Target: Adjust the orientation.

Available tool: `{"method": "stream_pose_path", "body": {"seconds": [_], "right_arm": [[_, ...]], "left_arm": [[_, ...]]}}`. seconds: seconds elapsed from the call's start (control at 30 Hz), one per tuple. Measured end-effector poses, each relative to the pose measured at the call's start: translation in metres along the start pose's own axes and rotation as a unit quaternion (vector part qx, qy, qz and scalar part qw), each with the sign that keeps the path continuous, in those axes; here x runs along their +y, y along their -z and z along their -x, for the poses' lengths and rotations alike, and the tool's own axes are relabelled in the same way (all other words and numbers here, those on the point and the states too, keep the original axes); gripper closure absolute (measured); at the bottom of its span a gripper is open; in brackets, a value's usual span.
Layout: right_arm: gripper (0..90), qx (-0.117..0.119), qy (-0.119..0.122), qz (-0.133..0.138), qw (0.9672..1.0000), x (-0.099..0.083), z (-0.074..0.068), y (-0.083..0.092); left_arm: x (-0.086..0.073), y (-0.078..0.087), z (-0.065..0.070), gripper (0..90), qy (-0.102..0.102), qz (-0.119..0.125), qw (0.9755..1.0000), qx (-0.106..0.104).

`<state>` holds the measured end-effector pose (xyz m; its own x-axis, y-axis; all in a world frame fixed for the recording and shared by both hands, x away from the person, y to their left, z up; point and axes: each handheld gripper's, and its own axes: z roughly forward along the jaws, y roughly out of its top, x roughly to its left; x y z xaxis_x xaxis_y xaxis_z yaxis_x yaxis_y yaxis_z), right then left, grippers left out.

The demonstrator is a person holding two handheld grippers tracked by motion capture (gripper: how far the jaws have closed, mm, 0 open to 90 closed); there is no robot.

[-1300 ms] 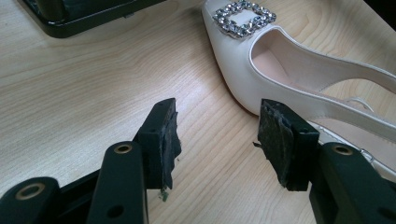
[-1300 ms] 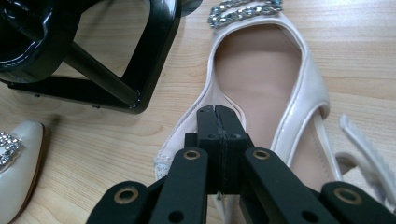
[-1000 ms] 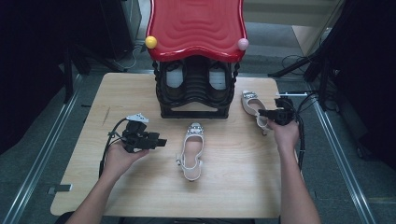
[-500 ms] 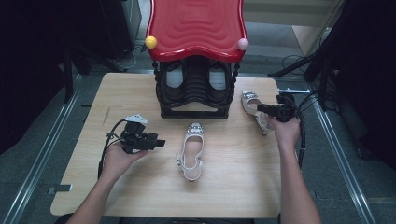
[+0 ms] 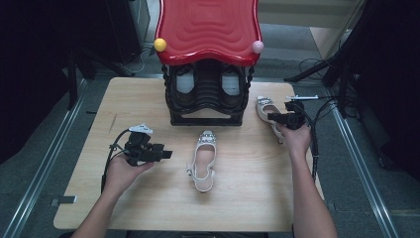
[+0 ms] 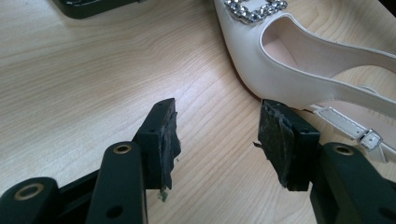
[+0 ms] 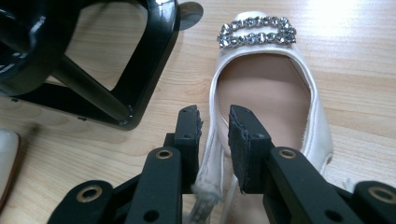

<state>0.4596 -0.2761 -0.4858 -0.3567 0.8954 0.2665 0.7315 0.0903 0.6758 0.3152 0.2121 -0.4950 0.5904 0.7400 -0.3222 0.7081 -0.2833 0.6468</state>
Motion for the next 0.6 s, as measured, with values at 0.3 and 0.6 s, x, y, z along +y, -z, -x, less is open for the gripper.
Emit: {"method": "stream_pose_path", "body": {"seconds": [0.3,0.6], "right_arm": [[78.2,0.000,-0.005,-0.026,0.9997,0.002,0.002,-0.011],[84.5,-0.010,-0.011,-0.046,0.9988,0.004,0.001,-0.013]], "left_arm": [[-0.007,0.006,-0.001,47.2,0.009,0.003,0.9999,0.004],[-0.012,0.009,-0.003,46.8,0.012,0.007,0.9998,0.011]]}}
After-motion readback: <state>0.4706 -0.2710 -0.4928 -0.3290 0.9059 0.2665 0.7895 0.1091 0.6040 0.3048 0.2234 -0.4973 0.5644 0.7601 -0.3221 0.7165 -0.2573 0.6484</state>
